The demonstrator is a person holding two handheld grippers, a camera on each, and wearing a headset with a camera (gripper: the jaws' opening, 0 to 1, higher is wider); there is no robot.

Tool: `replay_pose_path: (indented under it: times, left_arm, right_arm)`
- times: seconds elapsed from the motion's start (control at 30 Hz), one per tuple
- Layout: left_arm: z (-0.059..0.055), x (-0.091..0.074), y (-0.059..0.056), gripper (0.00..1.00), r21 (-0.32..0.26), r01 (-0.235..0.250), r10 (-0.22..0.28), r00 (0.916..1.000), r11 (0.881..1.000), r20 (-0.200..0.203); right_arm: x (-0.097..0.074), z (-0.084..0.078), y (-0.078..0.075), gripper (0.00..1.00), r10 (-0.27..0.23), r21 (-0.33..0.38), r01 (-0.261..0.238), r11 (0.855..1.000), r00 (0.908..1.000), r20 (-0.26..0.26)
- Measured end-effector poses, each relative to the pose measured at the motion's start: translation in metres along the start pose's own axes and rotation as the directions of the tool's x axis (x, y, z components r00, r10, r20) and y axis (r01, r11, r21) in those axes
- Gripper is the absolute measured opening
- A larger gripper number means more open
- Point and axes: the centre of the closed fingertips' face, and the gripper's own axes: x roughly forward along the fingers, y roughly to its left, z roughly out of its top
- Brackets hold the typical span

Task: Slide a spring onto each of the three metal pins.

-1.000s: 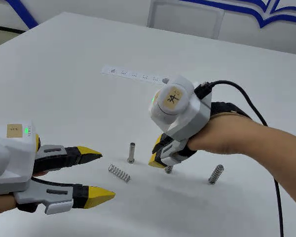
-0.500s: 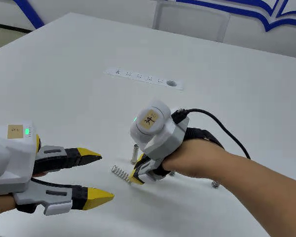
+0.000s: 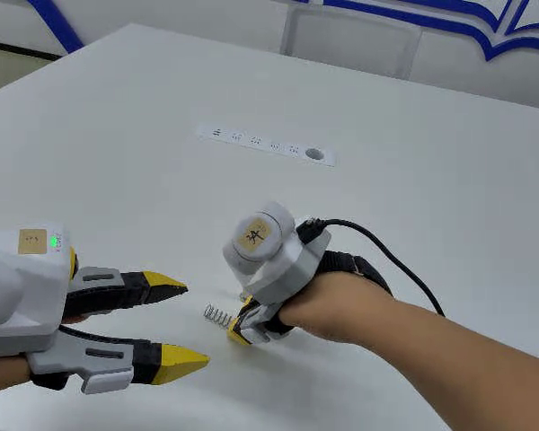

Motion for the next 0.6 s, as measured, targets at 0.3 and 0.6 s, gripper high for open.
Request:
replay_pose_path:
  times: [0.3,0.6]
  left_arm:
    - [0.0,0.007,-0.006,0.52,0.015,0.025,-0.025,0.9995,1.0,-0.017]
    - [0.011,0.017,-0.015,0.49,0.048,0.069,-0.068,0.9975,0.996,-0.018]
  right_arm:
    - [-0.036,0.0,0.011,0.11,0.036,-0.082,-0.035,0.996,0.9992,0.016]
    - [-0.077,-0.004,0.027,0.11,0.087,-0.193,-0.077,0.978,0.9953,0.043]
